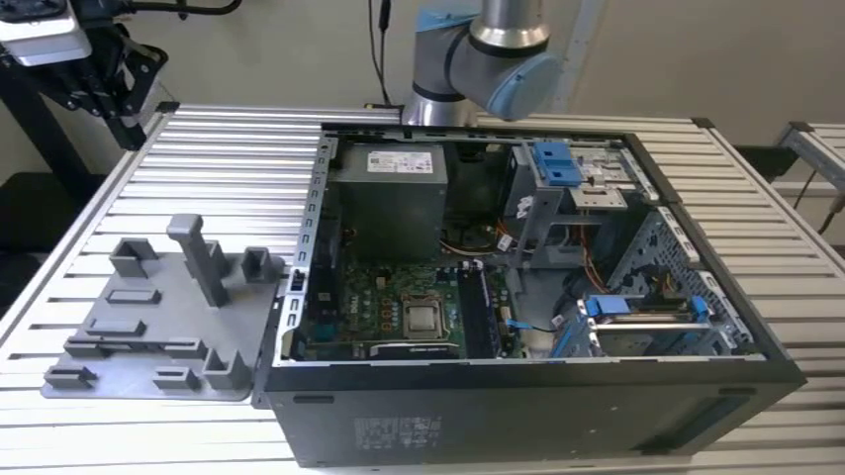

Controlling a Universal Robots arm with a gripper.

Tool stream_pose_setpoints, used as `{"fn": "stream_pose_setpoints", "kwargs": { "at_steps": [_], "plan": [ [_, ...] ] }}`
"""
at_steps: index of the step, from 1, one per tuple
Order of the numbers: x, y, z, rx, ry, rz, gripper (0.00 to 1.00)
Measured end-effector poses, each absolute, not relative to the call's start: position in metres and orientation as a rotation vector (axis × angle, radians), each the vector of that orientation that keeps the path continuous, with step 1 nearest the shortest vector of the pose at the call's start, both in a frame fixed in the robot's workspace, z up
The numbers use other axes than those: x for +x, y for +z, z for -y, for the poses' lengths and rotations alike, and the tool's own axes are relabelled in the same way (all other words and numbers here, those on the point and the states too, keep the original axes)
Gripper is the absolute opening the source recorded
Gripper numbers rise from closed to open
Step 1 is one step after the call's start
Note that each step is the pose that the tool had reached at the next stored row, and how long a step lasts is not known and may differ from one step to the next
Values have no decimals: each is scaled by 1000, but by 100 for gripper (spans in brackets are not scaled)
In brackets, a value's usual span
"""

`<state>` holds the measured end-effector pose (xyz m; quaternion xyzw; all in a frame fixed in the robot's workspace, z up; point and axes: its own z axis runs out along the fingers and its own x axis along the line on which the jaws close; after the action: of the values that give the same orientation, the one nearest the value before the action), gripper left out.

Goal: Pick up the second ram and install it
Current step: 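Reach for the second ram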

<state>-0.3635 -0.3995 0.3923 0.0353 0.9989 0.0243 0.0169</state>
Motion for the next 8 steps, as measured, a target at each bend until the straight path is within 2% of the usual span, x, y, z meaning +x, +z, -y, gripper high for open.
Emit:
{"fn": "stream_pose_setpoints", "kwargs": {
  "at_steps": [8],
  "plan": [
    [-384, 392, 400, 109, 76, -3101, 11]
  ]
}}
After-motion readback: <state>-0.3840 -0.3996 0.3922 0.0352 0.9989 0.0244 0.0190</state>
